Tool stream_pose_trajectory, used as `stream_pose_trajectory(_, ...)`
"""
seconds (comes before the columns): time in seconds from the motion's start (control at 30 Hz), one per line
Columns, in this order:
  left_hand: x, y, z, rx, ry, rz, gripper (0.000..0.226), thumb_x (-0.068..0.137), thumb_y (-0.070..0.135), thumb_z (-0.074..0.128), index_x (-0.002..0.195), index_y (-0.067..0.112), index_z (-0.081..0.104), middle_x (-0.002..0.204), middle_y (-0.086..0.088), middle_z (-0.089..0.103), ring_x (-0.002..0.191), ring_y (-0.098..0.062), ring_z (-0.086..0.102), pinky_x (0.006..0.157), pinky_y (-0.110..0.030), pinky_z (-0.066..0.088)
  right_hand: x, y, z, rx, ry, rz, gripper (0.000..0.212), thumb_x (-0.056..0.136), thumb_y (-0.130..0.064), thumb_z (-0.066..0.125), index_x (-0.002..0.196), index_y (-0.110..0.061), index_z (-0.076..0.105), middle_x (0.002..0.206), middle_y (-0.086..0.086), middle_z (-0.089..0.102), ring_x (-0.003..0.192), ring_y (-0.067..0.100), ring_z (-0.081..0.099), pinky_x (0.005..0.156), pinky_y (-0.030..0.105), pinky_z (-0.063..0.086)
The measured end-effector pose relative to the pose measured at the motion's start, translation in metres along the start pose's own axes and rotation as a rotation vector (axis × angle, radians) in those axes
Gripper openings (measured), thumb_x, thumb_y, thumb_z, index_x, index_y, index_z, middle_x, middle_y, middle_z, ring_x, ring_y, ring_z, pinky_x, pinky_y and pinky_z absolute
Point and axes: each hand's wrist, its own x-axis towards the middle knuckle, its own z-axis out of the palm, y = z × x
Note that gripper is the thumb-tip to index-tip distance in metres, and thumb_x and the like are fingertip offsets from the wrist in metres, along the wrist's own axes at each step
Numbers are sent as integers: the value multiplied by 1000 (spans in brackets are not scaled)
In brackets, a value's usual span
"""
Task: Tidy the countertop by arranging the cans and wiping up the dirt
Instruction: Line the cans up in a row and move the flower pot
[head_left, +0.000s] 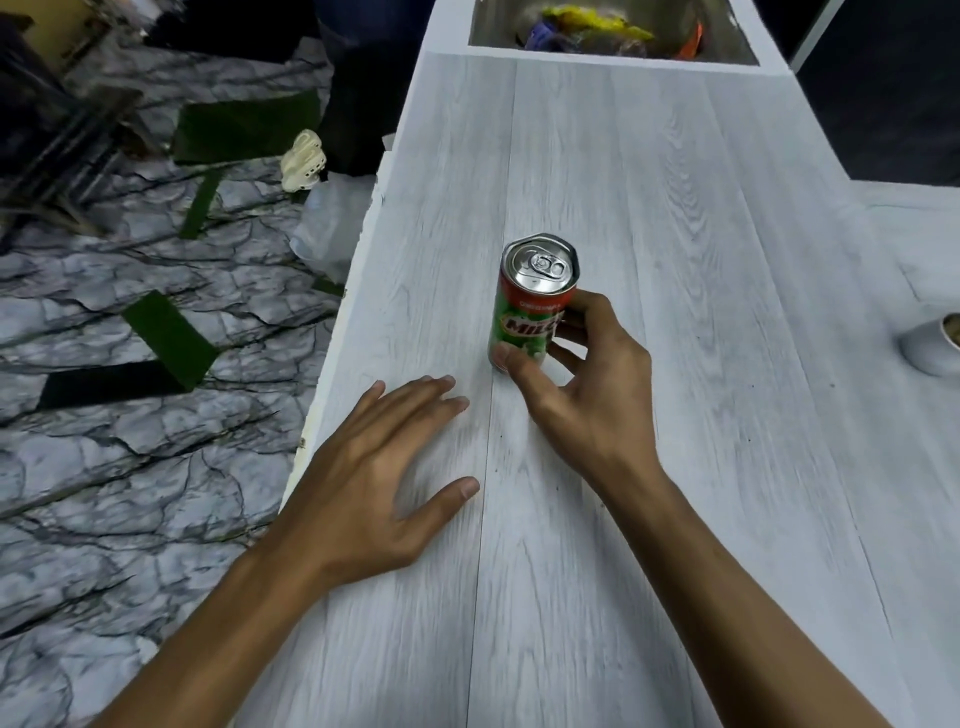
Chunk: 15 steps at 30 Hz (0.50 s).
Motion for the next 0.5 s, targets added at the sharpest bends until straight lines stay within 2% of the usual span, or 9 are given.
stream_pose_trajectory(0.07, -4, -3, 0, 4, -3, -2, 67, 97, 59, 56, 152, 22, 47, 162, 9, 39, 152, -6, 29, 126, -44, 23, 2, -2, 7, 8, -6, -2, 59, 83, -37, 83, 131, -20, 55, 116, -14, 65, 108, -6, 62, 87, 7, 50)
stream_pose_trajectory(0.23, -13, -8, -1, -3, -7, -9, 68, 97, 58, 58, 153, 21, 47, 163, 9, 38, 152, -7, 29, 125, -47, 26, 7, -4, 21, 17, -9, 3, 59, 83, -37, 83, 132, -20, 55, 112, -18, 61, 100, -20, 56, 82, 1, 46)
stream_pose_trajectory(0.5, -16, -8, 1, -9, -14, -2, 67, 97, 58, 59, 152, 21, 47, 164, 9, 35, 153, -7, 27, 125, -46, 24, 7, 2, 28, -7, 5, 8, 58, 84, -39, 82, 131, -21, 55, 110, -20, 59, 100, -21, 55, 81, 0, 45)
